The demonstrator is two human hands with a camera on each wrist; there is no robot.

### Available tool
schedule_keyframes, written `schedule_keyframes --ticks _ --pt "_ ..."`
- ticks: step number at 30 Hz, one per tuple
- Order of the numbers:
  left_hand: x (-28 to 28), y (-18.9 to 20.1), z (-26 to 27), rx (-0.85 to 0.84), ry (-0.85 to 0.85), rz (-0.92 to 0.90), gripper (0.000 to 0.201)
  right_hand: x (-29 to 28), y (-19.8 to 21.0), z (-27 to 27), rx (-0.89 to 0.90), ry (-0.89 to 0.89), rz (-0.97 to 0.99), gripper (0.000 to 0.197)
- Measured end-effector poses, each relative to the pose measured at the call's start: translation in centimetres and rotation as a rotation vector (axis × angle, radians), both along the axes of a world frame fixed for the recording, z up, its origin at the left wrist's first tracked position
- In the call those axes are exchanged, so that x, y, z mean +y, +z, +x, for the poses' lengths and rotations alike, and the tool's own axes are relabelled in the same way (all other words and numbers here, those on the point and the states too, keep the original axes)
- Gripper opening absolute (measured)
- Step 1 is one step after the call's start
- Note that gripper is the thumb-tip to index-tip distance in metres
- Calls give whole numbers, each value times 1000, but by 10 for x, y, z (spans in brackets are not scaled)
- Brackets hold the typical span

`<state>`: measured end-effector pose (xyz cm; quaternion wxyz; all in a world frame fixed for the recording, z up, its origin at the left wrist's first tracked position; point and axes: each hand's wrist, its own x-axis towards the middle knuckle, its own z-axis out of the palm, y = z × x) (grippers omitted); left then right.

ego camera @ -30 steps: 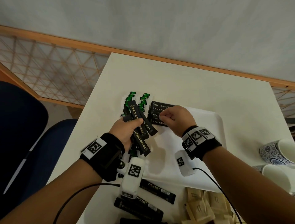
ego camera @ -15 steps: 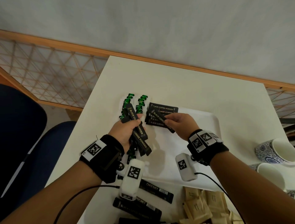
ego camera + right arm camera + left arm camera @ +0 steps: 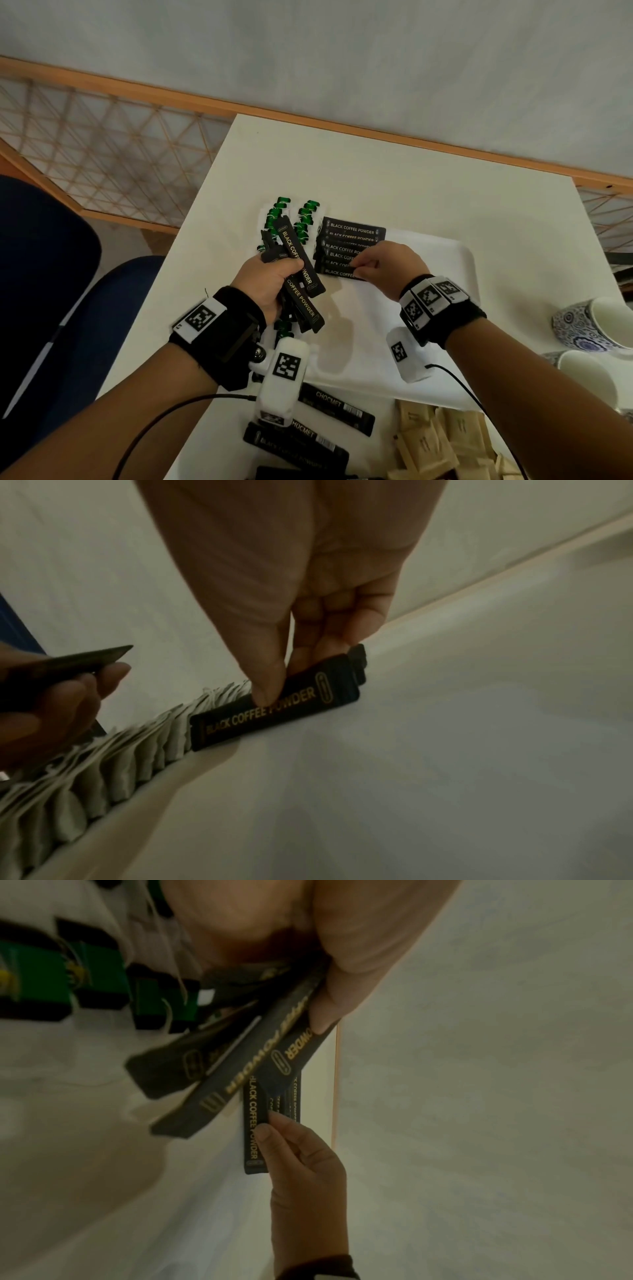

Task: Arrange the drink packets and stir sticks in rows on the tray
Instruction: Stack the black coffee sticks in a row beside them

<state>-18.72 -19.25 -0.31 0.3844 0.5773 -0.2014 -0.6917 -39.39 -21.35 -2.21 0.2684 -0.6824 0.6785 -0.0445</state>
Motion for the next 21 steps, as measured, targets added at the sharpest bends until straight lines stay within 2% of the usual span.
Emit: schedule_keyframes --ticks 6,14,16,18,21 --pt "0 1 -1 7 -7 8 8 -6 -2 2 28 -5 -25 10" --pt "-2 1 -5 16 -21 -4 8 -3 -5 -2 -15 -27 -69 13" --pt "-2 0 -6 21 -24 -14 8 -1 -5 -7 -89 -119 -139 18" --pt "-1 0 -6 22 -25 -20 8 3 -4 -17 -191 -303 -176 28" --pt "-1 0 -7 18 -29 -23 8 12 -9 -27 -300 -516 -81 42"
